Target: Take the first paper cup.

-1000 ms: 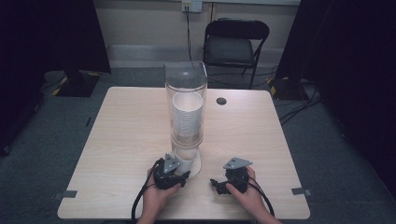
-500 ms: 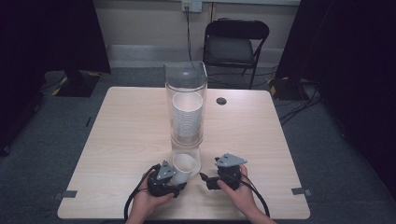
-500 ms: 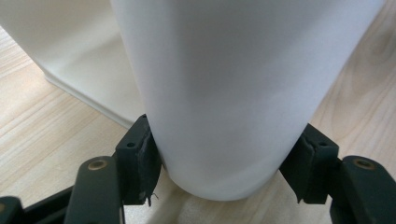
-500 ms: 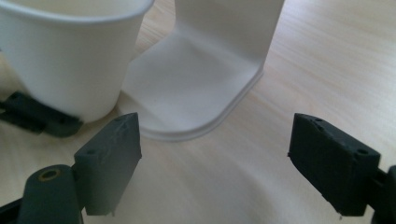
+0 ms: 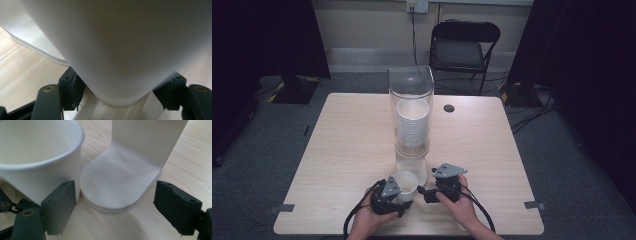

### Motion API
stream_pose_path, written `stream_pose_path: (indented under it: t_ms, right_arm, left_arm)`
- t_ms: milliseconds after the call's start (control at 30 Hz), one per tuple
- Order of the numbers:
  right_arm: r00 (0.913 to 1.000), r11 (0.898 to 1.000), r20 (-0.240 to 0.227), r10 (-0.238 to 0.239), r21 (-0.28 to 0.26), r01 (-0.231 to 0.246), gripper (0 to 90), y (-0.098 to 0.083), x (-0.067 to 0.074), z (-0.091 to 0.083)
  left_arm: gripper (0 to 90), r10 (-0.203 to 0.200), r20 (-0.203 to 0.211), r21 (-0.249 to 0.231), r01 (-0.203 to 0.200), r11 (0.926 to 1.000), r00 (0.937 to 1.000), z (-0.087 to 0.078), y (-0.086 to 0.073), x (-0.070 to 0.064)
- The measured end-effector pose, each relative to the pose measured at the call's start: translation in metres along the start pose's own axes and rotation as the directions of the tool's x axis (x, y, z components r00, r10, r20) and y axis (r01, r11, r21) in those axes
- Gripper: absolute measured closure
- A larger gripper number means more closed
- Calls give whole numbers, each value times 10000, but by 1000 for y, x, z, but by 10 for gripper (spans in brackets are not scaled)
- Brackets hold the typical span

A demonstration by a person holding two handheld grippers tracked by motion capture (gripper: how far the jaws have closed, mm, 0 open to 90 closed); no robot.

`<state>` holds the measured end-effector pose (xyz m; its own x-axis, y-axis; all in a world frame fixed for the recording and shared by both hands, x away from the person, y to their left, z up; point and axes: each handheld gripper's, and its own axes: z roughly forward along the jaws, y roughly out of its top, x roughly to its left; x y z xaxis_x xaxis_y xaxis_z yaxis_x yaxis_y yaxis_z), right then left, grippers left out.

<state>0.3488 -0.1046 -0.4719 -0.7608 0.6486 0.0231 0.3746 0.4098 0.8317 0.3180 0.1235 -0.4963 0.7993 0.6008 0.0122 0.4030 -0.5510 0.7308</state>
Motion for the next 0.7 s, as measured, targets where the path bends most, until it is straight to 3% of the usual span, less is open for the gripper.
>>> stream_pose_path:
  t_ms: [100, 200, 400, 433, 500, 533, 700]
  right_arm:
    - [9999, 10000, -132, -28, -14, 28, 175, 0, 1, 0]
    - [9997, 10000, -222, -86, 25, 87, 174, 0, 2, 1]
    - [9998, 9996, -177, 22, 297, -16, 174, -2, -3, 1]
    - [9994, 9990, -316, 122, 426, -108, 174, -3, -7, 1]
    - [9994, 9987, -309, 145, 485, -130, 173, -3, -9, 0]
    - [9994, 9986, -316, 135, 522, -119, 174, -4, -12, 1]
    - [9985, 9980, -401, 370, 527, -349, 176, -3, -15, 1]
  left_arm:
    - [288, -305, 27, -250, 305, 9992, 9995, 0, -1, -1]
    - [316, -99, -26, -199, 98, 9998, 9999, -3, -2, 2]
    - [319, -680, -394, -197, 673, 9975, 9969, -13, -14, 19]
    - [319, -1040, -636, -328, 1021, 9942, 9925, -17, -19, 29]
    - [319, -1159, -803, -389, 1131, 9928, 9900, -18, -21, 34]
    - [317, -1525, -1031, -521, 1478, 9876, 9829, -21, -25, 45]
    - [314, -2014, -1421, -612, 1945, 9790, 9691, -28, -33, 62]
